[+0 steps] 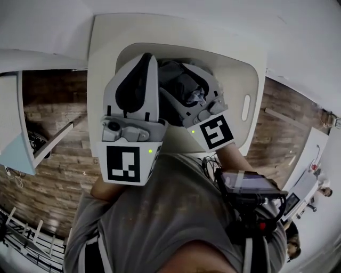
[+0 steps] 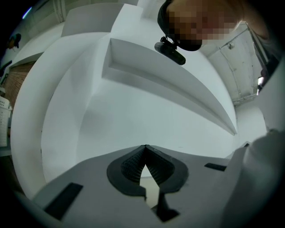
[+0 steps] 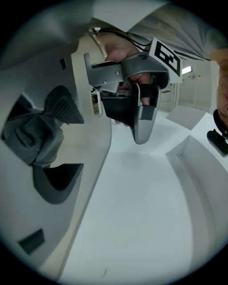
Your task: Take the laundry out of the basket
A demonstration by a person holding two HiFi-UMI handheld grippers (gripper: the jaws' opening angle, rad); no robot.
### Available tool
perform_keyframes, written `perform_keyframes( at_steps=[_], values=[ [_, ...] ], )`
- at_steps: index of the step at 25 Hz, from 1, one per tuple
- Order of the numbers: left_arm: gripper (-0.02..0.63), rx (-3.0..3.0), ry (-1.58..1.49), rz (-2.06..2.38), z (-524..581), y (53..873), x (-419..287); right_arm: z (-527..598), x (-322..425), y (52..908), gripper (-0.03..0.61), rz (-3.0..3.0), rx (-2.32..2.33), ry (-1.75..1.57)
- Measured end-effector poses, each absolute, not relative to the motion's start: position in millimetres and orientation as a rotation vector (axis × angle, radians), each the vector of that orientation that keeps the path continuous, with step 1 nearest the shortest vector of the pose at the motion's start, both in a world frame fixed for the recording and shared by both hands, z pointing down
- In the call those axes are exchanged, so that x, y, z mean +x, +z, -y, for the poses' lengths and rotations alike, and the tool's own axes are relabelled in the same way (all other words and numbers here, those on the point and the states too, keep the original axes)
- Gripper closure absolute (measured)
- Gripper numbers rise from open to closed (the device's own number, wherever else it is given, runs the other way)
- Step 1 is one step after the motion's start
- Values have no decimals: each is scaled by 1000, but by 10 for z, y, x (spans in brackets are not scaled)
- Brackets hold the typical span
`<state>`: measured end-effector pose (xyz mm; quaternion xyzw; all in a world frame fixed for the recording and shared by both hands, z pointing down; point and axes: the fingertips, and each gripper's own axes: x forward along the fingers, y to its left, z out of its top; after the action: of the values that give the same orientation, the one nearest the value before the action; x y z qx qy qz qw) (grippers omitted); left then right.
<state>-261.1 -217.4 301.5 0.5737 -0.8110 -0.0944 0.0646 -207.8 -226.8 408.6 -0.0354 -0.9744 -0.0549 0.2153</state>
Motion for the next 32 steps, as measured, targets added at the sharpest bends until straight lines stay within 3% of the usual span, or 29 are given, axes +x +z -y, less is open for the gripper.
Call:
perform_keyframes(
  at_steps=[3, 10, 20, 21, 23, 26, 32],
  values=[
    [606, 1742, -316, 2414, 2187, 3032, -2617, 2148, -2065, 4314, 231, 2600, -174, -140],
    [606, 1761, -387, 2337, 2199, 2996, -2535, 1885, -1956, 4638, 106, 2403, -338, -180],
    [606, 1779, -461, 2266, 2227, 2943, -2438, 1731, -1805, 5024, 84, 2189, -443, -370],
    [606, 1780, -461, 2265, 2222, 2940, -2429, 1753, -1797, 5033, 98, 2186, -429, -380],
    [606, 1780, -456, 2264, 2217, 2956, -2433, 1798, -1802, 5046, 208, 2183, -407, -395],
    [606, 1776, -438, 2267, 2229, 2998, -2466, 1842, -1838, 5055, 305, 2184, -399, -401],
    [606, 1765, -423, 2309, 2209, 2957, -2517, 1895, -1890, 5009, 448, 2210, -419, -365]
  ],
)
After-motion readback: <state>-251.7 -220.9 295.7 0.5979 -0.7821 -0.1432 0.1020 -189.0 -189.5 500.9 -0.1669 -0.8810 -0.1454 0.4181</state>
